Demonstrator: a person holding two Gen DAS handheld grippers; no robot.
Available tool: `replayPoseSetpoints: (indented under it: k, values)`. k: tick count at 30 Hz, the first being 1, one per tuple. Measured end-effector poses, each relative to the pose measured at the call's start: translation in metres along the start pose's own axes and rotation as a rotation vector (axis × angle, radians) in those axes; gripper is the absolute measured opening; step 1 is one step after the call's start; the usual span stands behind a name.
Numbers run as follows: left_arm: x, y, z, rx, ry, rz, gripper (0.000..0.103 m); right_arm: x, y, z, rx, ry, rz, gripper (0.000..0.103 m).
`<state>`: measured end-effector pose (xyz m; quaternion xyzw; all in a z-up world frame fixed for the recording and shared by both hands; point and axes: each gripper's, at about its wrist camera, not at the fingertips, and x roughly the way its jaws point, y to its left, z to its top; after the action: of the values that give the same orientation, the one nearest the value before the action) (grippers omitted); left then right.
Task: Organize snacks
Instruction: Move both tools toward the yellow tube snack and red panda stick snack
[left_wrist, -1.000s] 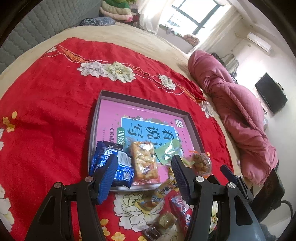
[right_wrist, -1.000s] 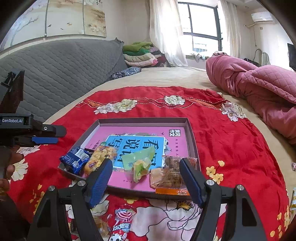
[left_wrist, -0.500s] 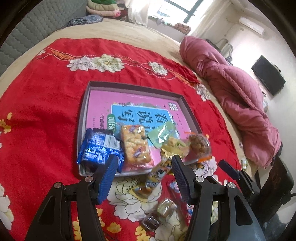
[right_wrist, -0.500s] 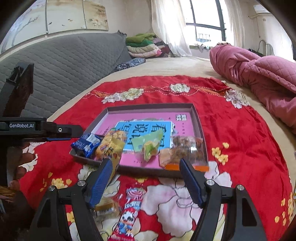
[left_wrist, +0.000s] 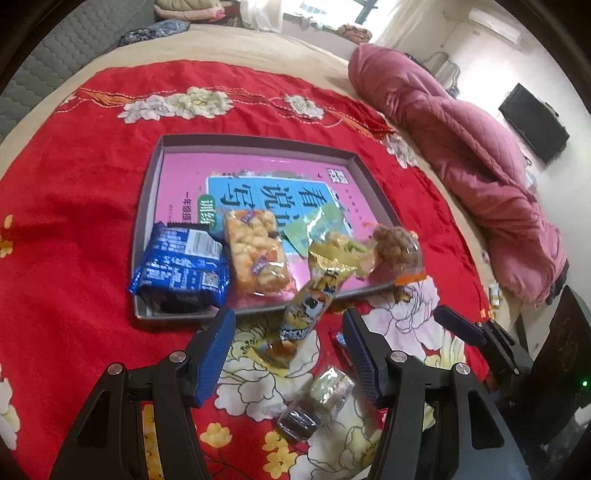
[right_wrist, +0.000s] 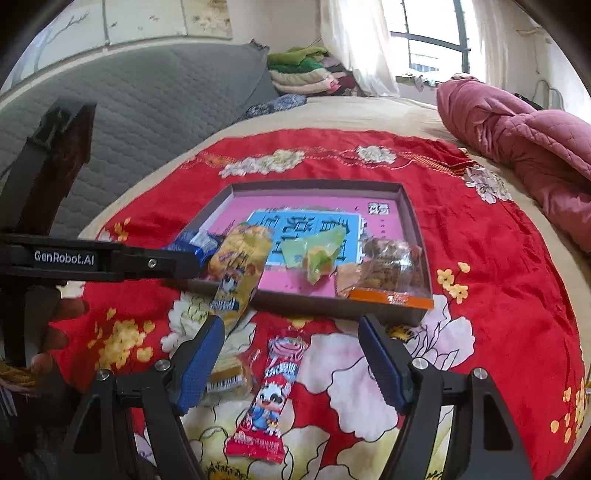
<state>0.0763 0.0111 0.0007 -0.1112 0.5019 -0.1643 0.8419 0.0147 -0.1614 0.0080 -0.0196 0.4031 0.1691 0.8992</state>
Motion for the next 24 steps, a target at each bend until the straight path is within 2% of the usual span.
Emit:
replayPoseSetpoints:
  k: [12, 20, 21, 24]
  values:
    - [0.012, -0.001, -0.004, 0.004, 0.033, 0.009, 0.062, 0.017, 0.013, -0.019, -0.078, 0.142, 0.038, 0.074]
    - [0.021, -0.001, -0.007, 0.006, 0.057, 0.016, 0.062, 0.027, 0.009, -0.028, -0.098, 0.212, 0.006, 0.074]
    - [0.022, -0.002, -0.008, 0.008, 0.06, 0.016, 0.062, 0.028, 0.009, -0.029, -0.099, 0.216, 0.003, 0.074]
    - [0.026, -0.002, -0.01, 0.014, 0.069, 0.024, 0.062, 0.03, 0.006, -0.03, -0.105, 0.228, -0.024, 0.061]
